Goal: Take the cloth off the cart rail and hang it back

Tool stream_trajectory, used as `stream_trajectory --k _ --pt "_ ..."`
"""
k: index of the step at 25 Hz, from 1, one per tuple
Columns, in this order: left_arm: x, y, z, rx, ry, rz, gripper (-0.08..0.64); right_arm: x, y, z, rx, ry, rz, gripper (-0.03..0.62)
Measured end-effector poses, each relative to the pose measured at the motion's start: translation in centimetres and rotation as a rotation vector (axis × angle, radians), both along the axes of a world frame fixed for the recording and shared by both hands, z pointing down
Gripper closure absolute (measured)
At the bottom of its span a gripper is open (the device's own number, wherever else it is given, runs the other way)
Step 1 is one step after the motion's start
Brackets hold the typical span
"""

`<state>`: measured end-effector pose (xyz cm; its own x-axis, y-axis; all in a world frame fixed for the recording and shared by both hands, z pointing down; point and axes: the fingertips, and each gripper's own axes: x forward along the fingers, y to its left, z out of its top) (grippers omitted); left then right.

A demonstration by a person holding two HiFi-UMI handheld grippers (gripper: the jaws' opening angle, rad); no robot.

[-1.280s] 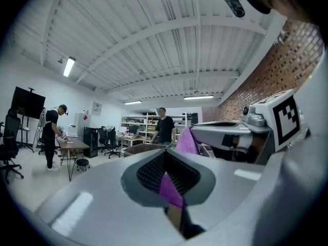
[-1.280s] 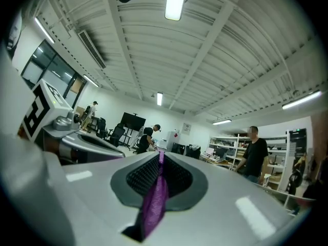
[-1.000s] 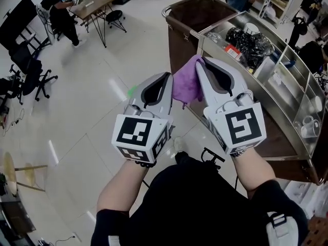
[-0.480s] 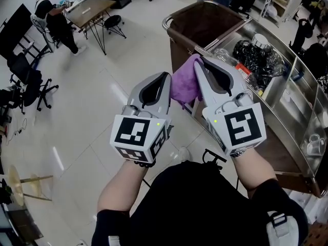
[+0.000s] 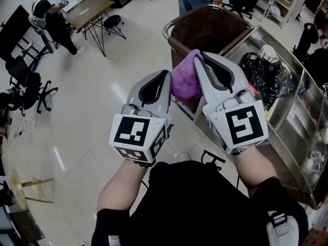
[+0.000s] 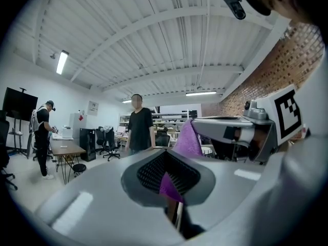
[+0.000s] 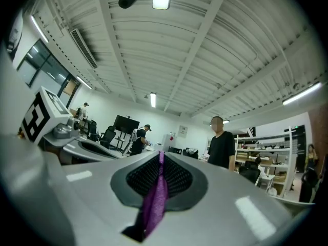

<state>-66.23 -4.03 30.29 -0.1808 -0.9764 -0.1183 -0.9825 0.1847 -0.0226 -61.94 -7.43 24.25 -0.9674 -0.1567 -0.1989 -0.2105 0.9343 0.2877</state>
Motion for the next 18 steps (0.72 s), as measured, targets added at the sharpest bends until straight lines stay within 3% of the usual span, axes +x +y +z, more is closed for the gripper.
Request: stream_trajectory --k 18 --pt "-11.9 -5.2 -4.7 0.000 0.016 0.148 0.562 -11.4 -4.9 -4.9 -0.007 0.010 0.152 0.569"
